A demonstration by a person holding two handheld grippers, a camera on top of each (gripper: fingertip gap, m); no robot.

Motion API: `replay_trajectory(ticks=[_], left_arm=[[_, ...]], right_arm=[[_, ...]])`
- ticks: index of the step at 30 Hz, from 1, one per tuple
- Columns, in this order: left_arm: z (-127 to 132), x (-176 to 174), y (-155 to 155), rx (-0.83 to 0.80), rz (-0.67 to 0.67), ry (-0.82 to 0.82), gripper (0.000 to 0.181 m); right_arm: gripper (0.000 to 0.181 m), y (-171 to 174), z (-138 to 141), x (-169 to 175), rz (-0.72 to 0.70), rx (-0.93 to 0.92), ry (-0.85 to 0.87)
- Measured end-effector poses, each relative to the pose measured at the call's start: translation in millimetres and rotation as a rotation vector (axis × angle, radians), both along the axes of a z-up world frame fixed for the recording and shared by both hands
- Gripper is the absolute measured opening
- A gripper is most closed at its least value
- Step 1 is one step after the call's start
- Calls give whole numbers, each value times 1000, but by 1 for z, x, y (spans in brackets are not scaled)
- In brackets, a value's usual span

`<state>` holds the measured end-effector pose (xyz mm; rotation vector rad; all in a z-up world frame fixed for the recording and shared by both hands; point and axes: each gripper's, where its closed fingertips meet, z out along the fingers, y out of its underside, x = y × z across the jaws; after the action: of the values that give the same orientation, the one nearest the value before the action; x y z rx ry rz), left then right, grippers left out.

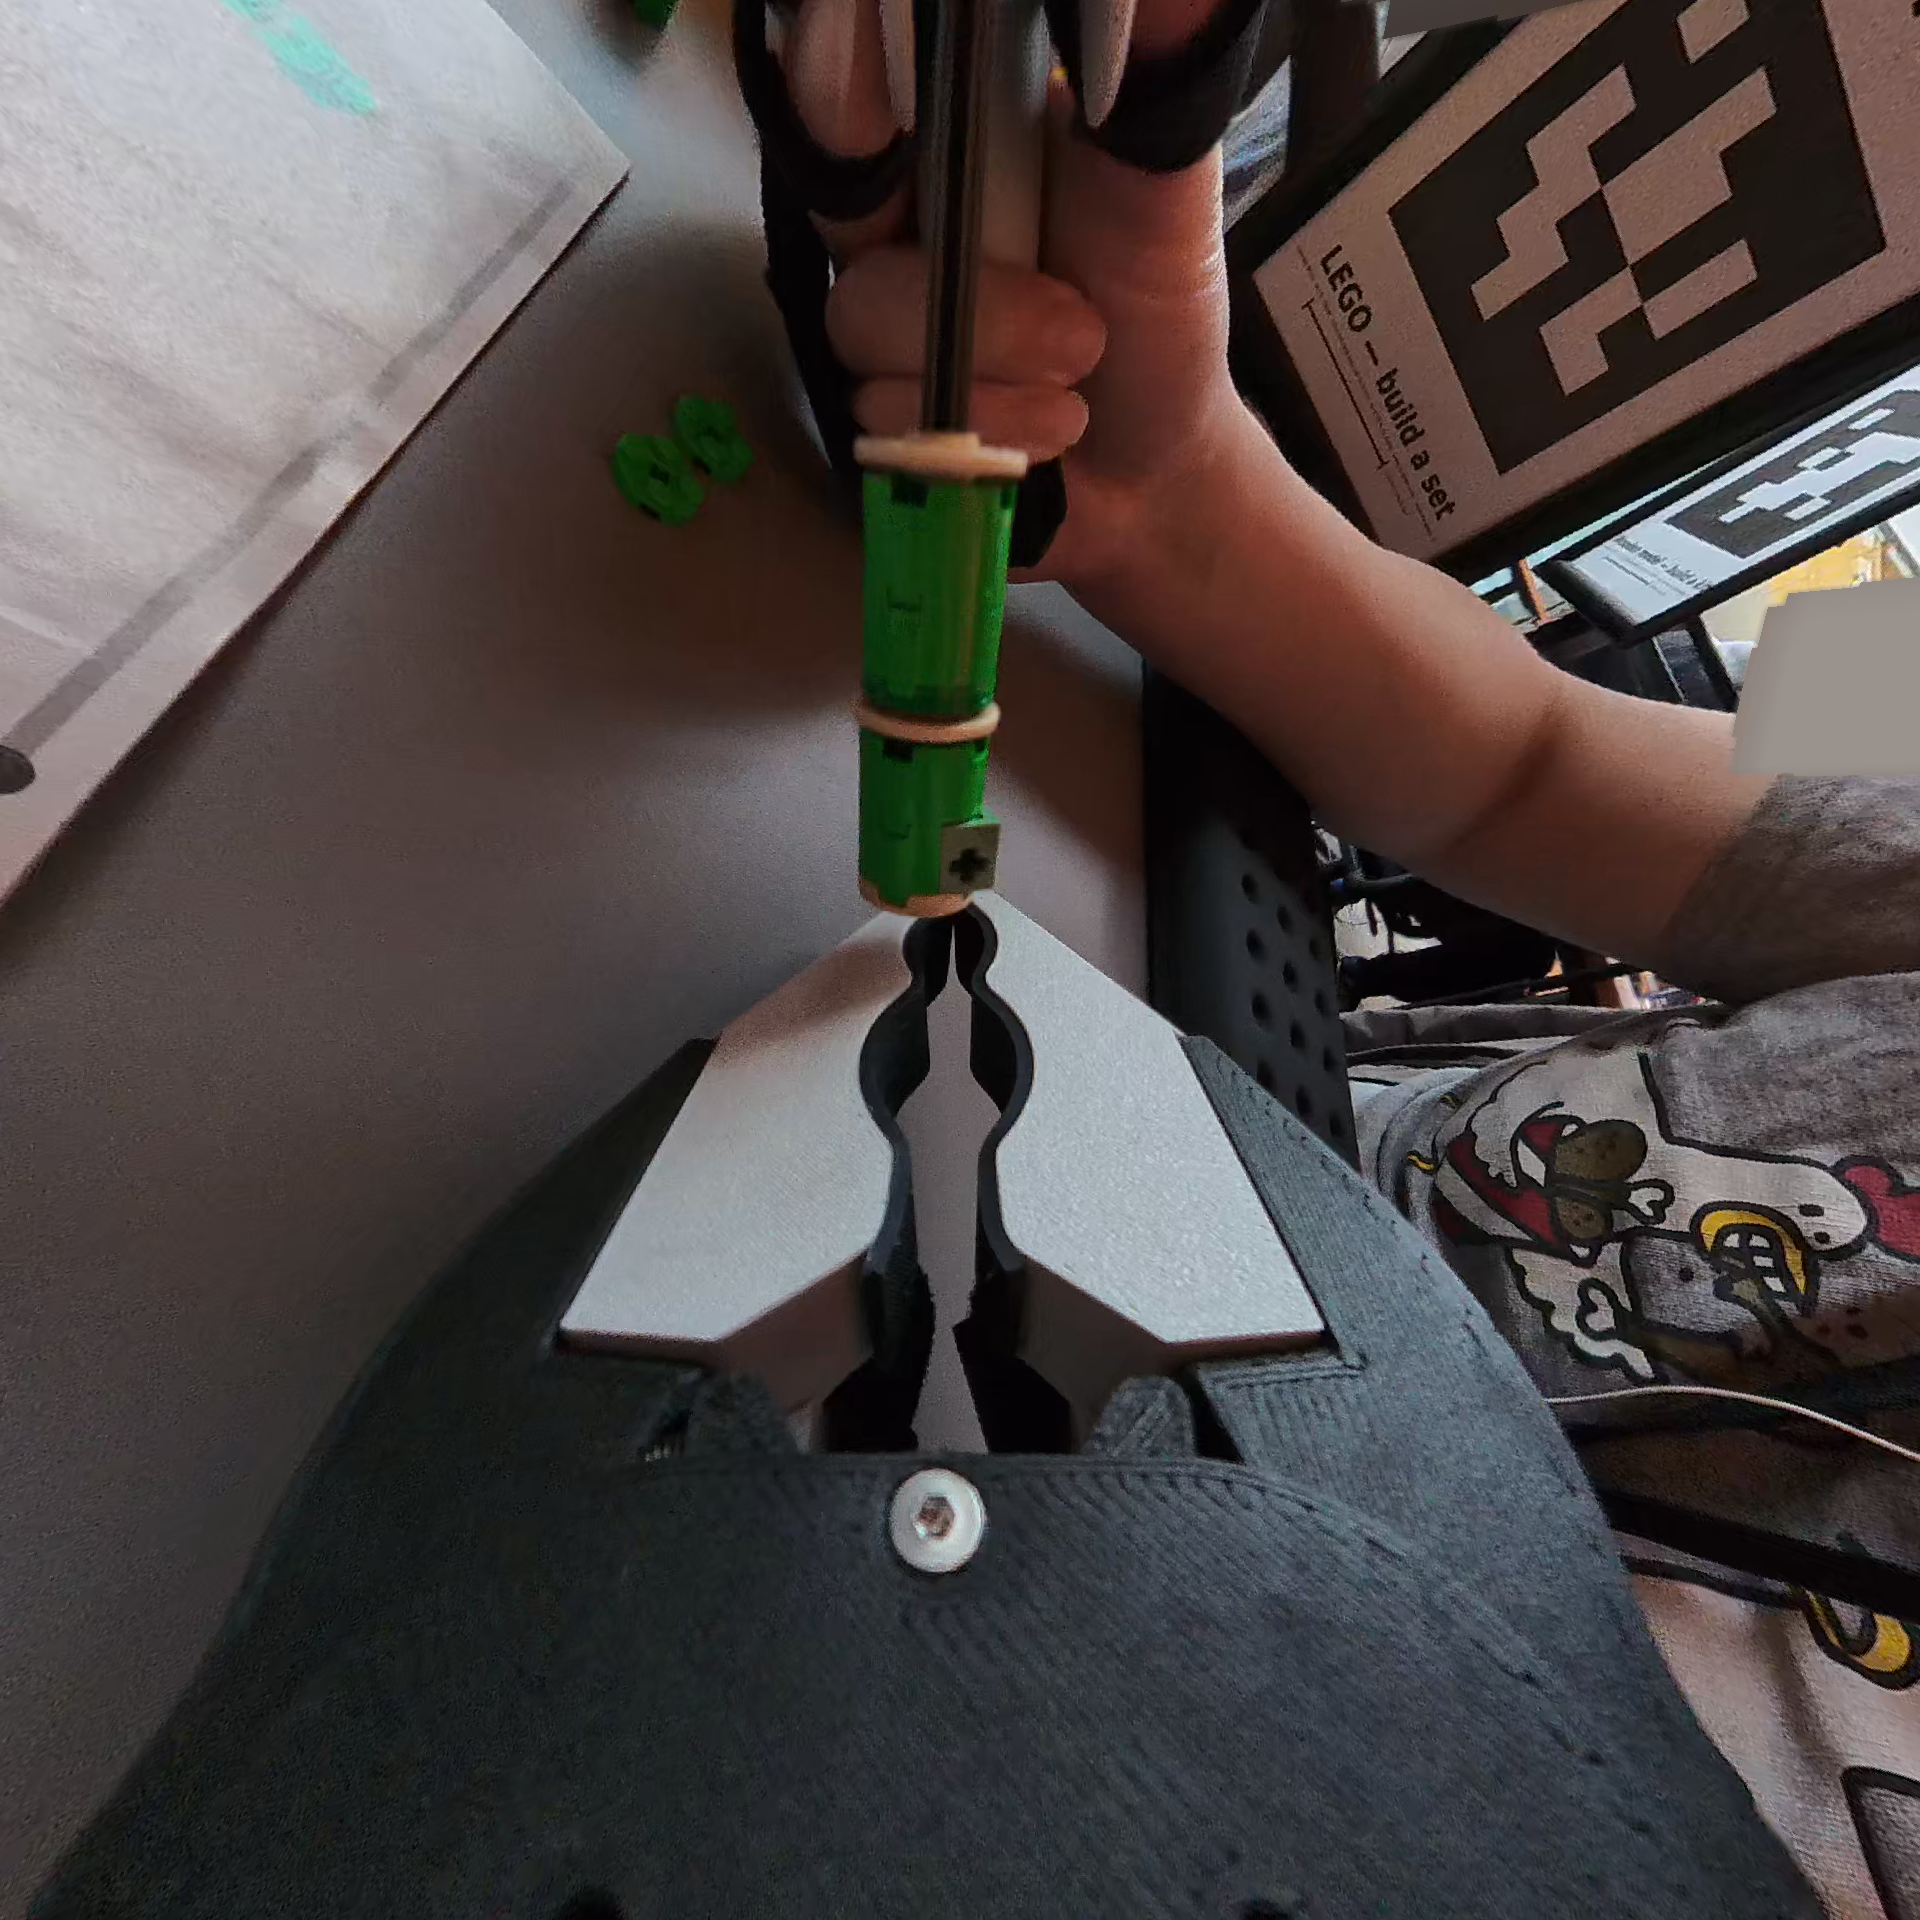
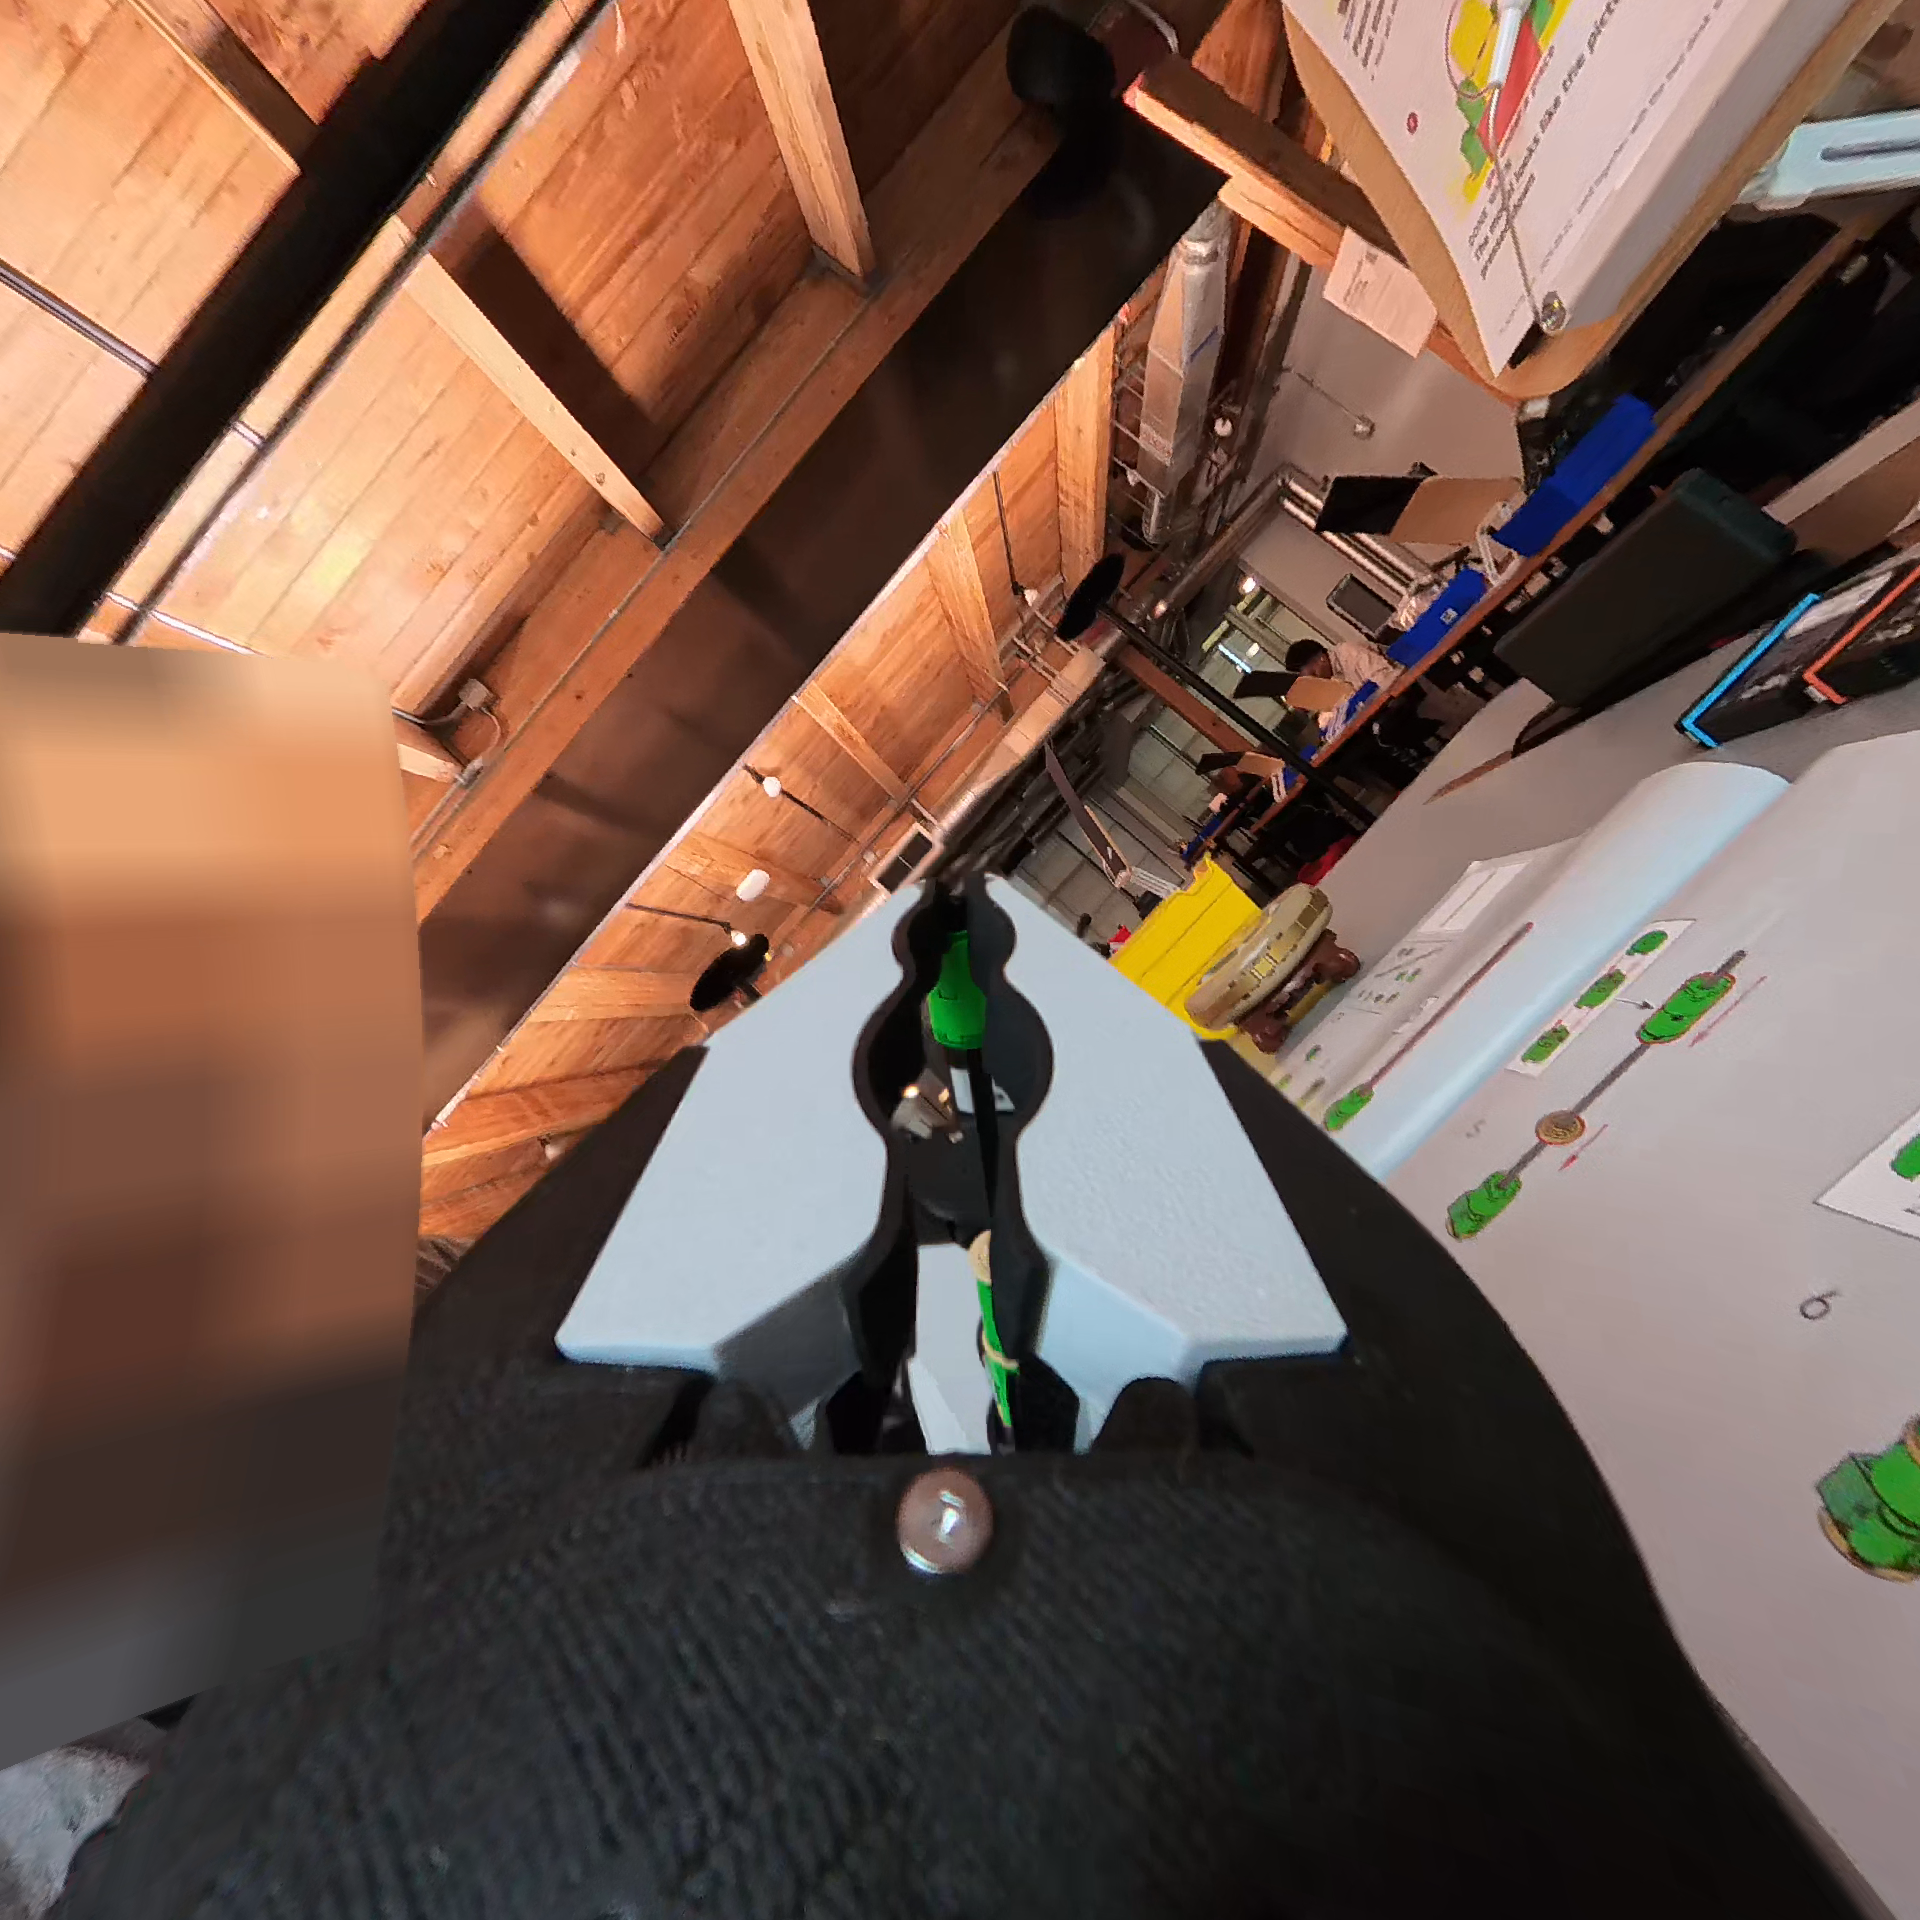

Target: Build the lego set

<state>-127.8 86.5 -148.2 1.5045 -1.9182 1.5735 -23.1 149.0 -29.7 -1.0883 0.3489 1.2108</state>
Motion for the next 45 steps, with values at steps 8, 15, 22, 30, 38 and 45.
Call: replay_trajectory(ticks=[8, 15, 22, 30, 38, 45], left_arm=[[6, 1, -15, 11, -47, -54, 0], [11, 1, -23, -34, -66, -58, 0], [12, -3, -31, -49, -108, -55, 0], [10, -5, -35, -24, -129, -61, 0], [11, -1, -33, -40, -104, -58, 0], [14, 4, -29, -61, -69, -65, 0]], right_arm=[[3, 8, 17, -2, -67, 64, 46], [3, 15, 8, -4, -64, 26, 47], [3, 10, 20, -3, -94, 85, 46], [3, 9, 24, -7, -95, 102, 63], [3, 10, 20, -5, -105, 97, 105], [3, 11, 17, -10, -146, 91, 122]])
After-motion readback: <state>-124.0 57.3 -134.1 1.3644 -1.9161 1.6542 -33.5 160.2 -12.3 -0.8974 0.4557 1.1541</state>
